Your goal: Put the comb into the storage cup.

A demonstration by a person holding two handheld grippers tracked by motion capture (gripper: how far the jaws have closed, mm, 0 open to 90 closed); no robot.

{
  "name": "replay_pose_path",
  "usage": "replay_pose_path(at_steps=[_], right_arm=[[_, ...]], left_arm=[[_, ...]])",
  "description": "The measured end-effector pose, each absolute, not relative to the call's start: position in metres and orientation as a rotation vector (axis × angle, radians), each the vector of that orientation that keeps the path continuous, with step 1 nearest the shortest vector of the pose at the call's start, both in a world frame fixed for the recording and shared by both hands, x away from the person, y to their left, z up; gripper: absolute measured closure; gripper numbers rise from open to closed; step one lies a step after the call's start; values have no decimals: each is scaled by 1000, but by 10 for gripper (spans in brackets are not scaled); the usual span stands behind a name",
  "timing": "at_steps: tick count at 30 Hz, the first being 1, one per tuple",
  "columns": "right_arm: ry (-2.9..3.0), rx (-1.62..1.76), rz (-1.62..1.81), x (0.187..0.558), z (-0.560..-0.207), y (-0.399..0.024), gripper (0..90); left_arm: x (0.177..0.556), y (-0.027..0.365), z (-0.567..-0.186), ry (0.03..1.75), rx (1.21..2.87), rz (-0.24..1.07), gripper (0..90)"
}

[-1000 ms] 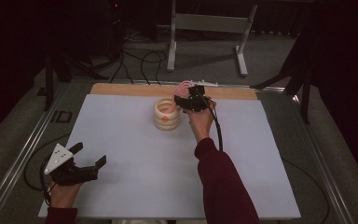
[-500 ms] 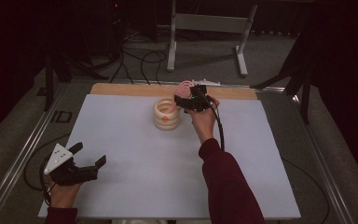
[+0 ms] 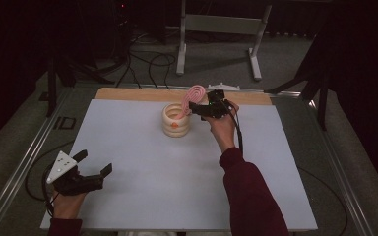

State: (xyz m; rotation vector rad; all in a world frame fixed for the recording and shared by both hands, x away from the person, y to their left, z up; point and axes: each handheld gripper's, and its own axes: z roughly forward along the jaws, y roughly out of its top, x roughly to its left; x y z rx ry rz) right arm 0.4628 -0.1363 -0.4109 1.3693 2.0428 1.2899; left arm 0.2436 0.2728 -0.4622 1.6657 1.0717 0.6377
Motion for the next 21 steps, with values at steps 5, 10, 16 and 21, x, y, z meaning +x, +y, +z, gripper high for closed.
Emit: replay_pose_path(at_steps=[5, 10, 16, 21], right_arm=[[2052, 1349, 1282, 461, -407, -144, 133], [2057, 1339, 1273, 459, -405, -152, 128], [2048, 1335, 1260, 456, -403, -166, 114], [2044, 1334, 1241, 453, -403, -178, 108]], left_arm=[[244, 273, -462, 1069, 1664, 640, 0], [243, 273, -461, 1070, 1663, 643, 0], [243, 271, -460, 1066, 1665, 648, 0], [244, 271, -460, 1063, 1668, 651, 0]])
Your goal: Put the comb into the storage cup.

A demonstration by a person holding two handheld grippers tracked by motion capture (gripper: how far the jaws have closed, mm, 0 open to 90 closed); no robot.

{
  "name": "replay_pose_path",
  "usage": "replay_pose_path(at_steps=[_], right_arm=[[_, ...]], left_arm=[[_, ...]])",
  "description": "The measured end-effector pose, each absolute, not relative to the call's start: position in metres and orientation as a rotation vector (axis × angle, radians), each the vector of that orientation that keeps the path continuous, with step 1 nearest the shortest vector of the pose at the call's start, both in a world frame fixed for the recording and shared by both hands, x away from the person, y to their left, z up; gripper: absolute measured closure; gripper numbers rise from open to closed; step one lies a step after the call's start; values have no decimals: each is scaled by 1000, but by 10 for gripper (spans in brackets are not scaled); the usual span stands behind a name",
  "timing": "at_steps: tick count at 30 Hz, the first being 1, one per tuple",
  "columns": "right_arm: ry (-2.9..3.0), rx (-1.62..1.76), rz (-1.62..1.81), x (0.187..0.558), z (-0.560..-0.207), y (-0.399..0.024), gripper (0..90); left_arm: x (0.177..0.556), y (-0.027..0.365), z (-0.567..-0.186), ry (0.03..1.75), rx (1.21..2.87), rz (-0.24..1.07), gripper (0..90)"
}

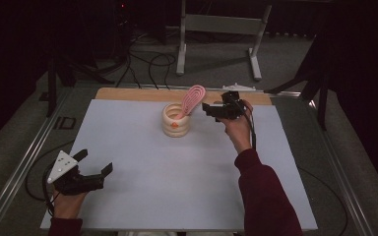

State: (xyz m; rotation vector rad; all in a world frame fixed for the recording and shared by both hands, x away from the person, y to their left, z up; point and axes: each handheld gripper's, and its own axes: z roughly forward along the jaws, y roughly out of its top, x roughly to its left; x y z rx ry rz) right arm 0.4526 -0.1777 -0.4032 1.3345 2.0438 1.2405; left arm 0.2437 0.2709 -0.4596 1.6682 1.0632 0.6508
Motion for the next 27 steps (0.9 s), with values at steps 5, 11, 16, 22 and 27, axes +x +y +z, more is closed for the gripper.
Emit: replay_pose_path(at_steps=[5, 11, 16, 22, 27], right_arm=[[2046, 1325, 1227, 449, -404, -187, 107], [2036, 1318, 1210, 443, -404, -196, 103], [2032, 1310, 1209, 436, -405, -202, 103], [2021, 1317, 1210, 430, -410, -213, 101], [2013, 1332, 1213, 427, -414, -221, 100]], left_arm=[[244, 270, -459, 1062, 1665, 656, 0], [245, 271, -457, 1060, 1664, 667, 0], [246, 271, -455, 1062, 1660, 676, 0], [247, 272, -454, 1062, 1660, 682, 0], [248, 272, -453, 1057, 1664, 684, 0]])
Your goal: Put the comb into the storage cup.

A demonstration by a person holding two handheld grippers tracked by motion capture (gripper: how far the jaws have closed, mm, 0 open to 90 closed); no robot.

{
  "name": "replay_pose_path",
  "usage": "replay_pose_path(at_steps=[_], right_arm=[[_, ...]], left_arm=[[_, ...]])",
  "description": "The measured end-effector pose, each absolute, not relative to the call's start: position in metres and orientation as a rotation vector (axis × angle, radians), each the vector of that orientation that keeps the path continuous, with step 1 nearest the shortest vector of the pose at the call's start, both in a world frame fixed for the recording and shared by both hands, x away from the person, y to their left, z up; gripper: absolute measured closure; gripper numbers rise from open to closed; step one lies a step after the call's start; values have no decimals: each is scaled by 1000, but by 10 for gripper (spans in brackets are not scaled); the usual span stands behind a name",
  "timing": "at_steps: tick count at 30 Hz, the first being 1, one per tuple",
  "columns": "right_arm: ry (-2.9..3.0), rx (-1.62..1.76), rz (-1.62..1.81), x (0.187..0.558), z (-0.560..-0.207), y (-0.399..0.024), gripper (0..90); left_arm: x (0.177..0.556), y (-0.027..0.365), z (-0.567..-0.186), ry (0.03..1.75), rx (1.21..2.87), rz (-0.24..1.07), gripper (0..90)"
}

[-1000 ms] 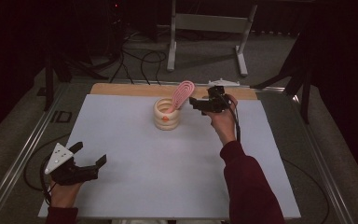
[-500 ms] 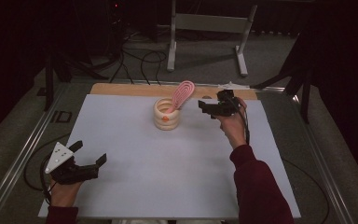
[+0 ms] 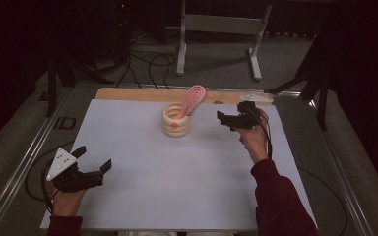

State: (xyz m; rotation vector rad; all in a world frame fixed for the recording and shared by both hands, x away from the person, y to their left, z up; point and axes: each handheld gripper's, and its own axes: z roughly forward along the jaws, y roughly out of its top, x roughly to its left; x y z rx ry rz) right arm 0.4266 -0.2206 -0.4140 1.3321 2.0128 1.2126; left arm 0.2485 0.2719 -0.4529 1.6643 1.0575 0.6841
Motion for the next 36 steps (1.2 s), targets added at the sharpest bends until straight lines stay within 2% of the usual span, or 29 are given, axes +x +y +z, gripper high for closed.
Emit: replay_pose_path(at_steps=[36], right_arm=[[1979, 1249, 1278, 380, -437, -245, 95]], left_arm=[[252, 275, -450, 1058, 1659, 701, 0]])
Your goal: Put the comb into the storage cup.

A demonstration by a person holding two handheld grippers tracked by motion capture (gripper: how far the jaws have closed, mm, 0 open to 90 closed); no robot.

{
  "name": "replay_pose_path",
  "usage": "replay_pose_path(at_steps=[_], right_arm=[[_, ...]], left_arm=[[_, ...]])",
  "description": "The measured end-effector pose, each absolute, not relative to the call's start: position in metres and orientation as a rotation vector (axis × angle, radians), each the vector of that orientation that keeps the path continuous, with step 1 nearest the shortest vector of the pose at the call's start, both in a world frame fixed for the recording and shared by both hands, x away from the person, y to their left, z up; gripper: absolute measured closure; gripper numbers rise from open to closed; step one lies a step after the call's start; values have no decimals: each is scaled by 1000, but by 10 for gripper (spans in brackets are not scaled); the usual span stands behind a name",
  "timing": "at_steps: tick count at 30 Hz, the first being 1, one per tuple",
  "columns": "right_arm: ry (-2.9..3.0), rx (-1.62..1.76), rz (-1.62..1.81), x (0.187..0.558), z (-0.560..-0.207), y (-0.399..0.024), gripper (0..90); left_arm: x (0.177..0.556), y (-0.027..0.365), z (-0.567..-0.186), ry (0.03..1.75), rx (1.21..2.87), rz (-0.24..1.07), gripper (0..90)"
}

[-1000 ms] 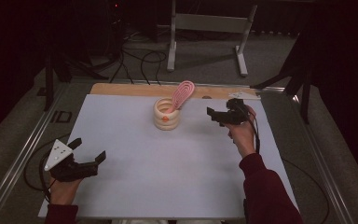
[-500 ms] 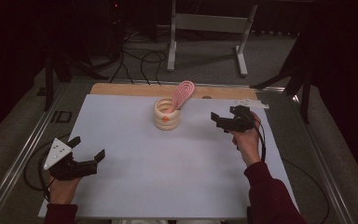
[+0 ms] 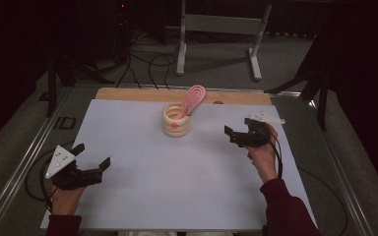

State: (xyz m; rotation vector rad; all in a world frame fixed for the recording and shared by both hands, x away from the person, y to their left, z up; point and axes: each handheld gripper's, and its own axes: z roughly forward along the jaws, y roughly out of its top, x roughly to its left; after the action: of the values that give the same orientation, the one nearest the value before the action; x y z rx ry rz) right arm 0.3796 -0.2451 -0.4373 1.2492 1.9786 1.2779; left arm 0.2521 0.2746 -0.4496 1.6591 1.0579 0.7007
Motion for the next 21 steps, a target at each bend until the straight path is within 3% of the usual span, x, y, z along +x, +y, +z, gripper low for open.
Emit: replay_pose_path(at_steps=[21], right_arm=[[1945, 1163, 1261, 340, -447, -257, 95]], left_arm=[[249, 278, -447, 1037, 1645, 726, 0]])
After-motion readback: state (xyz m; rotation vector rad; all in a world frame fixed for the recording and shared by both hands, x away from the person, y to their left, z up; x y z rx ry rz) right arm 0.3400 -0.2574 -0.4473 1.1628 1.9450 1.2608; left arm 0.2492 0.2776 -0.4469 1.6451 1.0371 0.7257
